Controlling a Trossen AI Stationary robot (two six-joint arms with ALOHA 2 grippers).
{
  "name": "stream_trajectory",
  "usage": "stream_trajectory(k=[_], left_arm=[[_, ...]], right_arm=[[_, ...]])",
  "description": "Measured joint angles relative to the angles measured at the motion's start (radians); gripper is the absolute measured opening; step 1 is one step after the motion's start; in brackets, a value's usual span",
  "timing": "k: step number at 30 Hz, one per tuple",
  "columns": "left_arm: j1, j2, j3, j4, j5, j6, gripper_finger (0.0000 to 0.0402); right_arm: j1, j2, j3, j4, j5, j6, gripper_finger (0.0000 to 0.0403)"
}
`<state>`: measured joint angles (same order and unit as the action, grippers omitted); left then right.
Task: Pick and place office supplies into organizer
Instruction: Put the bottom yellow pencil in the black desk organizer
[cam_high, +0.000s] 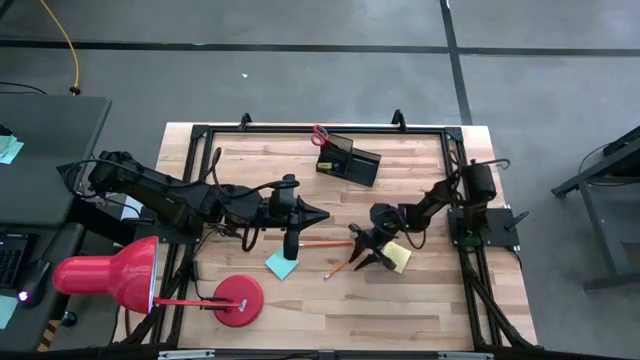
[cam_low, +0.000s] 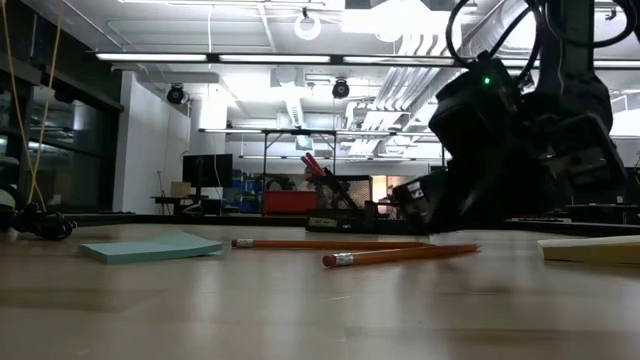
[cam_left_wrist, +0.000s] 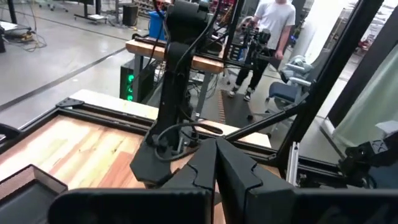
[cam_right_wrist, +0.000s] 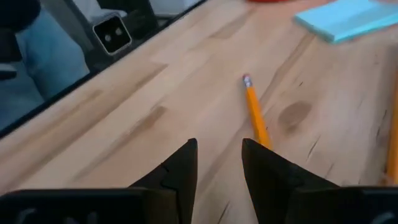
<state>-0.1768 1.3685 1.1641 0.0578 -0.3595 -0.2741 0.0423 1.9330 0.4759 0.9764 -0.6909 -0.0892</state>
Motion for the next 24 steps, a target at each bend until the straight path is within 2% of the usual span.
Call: stream_trajectory(k=[4, 8, 13, 21, 24], left_arm=[[0.000, 0.000, 0.000, -0.001, 0.000, 0.000, 0.0003], [0.000, 0.000, 0.000, -0.007, 0.000, 0.000, 0.0001], [0.000, 0.000, 0.000, -0.008, 0.000, 0.005, 0.0003], [0.000, 0.000, 0.000, -0.007, 0.000, 0.007, 0.0002], [0.000, 0.000, 0.000, -0.007, 0.000, 0.007, 0.0004]], right_arm=[[0.000, 0.005, 0.000, 0.009, 0.050, -0.051, 0.0119], [-0.003, 0.005, 0.001, 0.052, 0.059, -0.017, 0.0119], [-0.003, 0.005, 0.001, -0.042, 0.082, -0.087, 0.0119], [-0.003, 0.014, 0.001, -0.059, 0.127, -0.132, 0.0119], [-0.016, 0.051, 0.001, 0.007, 0.093, -0.091, 0.0119]])
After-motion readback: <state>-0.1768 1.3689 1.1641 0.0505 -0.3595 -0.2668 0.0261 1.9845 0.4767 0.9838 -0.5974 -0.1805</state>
